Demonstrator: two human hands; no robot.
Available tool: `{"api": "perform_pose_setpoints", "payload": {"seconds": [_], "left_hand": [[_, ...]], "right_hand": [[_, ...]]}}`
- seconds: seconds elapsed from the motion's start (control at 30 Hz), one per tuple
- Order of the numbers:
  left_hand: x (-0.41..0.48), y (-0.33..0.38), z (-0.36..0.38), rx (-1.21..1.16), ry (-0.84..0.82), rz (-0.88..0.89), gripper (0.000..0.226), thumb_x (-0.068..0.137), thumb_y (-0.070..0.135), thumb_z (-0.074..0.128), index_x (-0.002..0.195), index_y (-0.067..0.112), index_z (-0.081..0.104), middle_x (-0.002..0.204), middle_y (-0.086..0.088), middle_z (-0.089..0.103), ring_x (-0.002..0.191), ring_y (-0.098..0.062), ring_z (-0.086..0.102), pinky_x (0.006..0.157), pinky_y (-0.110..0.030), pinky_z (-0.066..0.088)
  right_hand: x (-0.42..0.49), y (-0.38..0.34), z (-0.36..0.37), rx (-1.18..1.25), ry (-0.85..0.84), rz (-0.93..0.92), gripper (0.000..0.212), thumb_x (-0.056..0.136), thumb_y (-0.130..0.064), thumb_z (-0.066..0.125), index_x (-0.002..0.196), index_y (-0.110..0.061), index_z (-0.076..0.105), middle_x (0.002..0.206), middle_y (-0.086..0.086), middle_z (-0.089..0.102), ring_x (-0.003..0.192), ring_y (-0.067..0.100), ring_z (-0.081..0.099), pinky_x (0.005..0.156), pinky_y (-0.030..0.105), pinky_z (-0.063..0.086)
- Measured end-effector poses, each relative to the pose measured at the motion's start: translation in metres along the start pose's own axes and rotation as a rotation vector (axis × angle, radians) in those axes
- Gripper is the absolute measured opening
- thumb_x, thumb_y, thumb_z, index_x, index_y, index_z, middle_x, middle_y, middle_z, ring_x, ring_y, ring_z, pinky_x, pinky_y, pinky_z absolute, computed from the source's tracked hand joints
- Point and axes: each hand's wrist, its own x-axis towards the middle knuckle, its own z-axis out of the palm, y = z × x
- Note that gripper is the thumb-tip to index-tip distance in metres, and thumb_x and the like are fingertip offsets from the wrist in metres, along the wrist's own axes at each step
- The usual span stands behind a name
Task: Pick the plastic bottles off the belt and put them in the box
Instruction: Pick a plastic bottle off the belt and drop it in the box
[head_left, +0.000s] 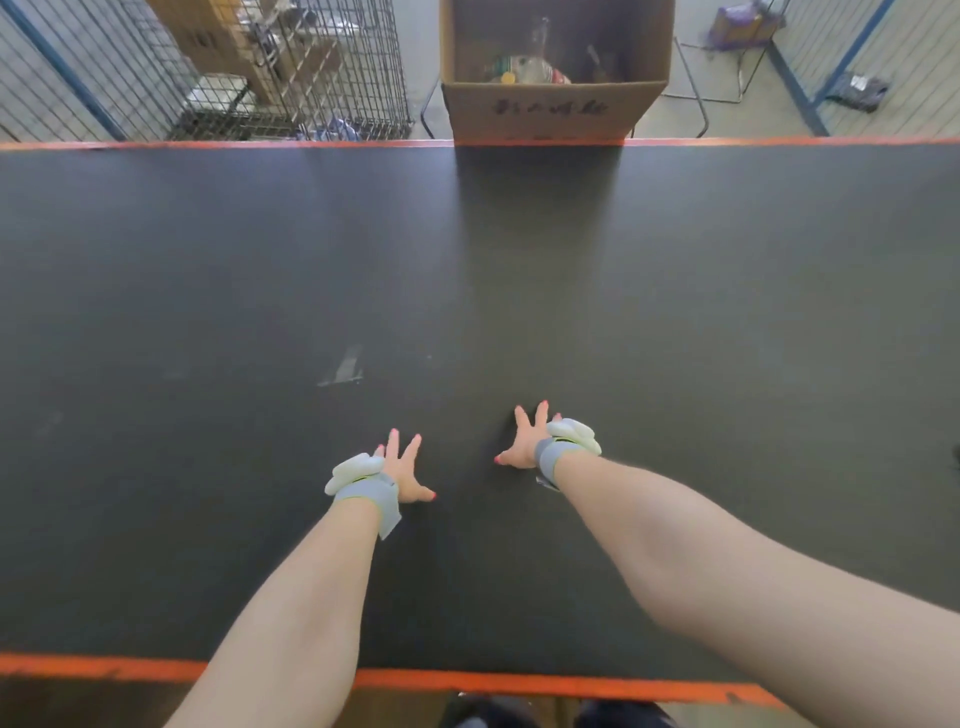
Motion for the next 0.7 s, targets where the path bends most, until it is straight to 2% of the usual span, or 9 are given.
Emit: {"api": "perform_pose_setpoints", "payload": {"seconds": [0.1,0.2,0.3,0.5,0.63,0.7], "left_hand": [[-0.011,0.010,0.002,-0.085,0.179,0.077,0.074,0.092,0.034,0.058,0.152,0.021,0.018,0.156,-0.005,0.017,0.140,-0.027,0.023,0.109,-0.042,0.030],[-0.020,0.012,-0.006,-0.129,0.268,0.055,0.068,0.093,0.032,0.055,0.151,0.020,0.020,0.151,-0.005,0.025,0.137,-0.025,0.028,0.105,-0.043,0.033],[-0.024,0.003,-0.011,-0.132,0.290,0.042,0.071,0.094,0.034,0.054,0.152,0.020,0.016,0.156,-0.003,0.017,0.142,-0.024,0.021,0.109,-0.045,0.029],[-0.032,-0.031,0.008,-0.092,0.243,-0.066,0.081,0.096,0.043,0.048,0.153,0.028,-0.007,0.159,0.002,-0.017,0.148,-0.022,-0.012,0.112,-0.064,0.012],[-0.039,-0.053,0.023,-0.124,0.223,-0.127,0.084,0.095,0.048,0.046,0.150,0.032,-0.015,0.157,0.002,-0.025,0.147,-0.024,-0.017,0.111,-0.067,0.010],[-0.040,-0.065,0.030,-0.141,0.190,-0.153,0.083,0.095,0.048,0.046,0.152,0.029,-0.011,0.159,-0.002,-0.021,0.148,-0.027,-0.013,0.115,-0.061,0.012]], "right_hand": [[-0.007,0.000,0.007,0.024,0.016,-0.043,0.096,0.086,-0.055,0.059,0.155,-0.028,-0.001,0.161,0.005,-0.014,0.149,0.033,0.003,0.116,0.046,0.020],[-0.016,-0.009,0.007,0.092,0.026,-0.126,0.095,0.087,-0.047,0.063,0.155,-0.026,0.000,0.162,0.005,-0.009,0.148,0.034,0.009,0.117,0.045,0.021],[-0.021,-0.018,0.004,0.129,0.031,-0.181,0.093,0.089,-0.042,0.063,0.155,-0.025,0.000,0.162,0.005,-0.009,0.148,0.032,0.008,0.118,0.045,0.019],[-0.027,-0.025,0.017,0.087,0.014,-0.207,0.094,0.089,-0.047,0.061,0.155,-0.030,-0.004,0.162,0.003,-0.012,0.149,0.031,0.005,0.119,0.045,0.017],[-0.027,-0.025,0.028,0.029,-0.026,-0.170,0.089,0.092,-0.047,0.057,0.155,-0.031,-0.004,0.162,0.003,-0.012,0.149,0.033,0.005,0.117,0.045,0.017],[-0.029,-0.029,0.033,-0.026,-0.054,-0.136,0.085,0.093,-0.047,0.054,0.155,-0.030,-0.001,0.162,0.003,-0.013,0.149,0.034,0.004,0.117,0.045,0.017]]}}
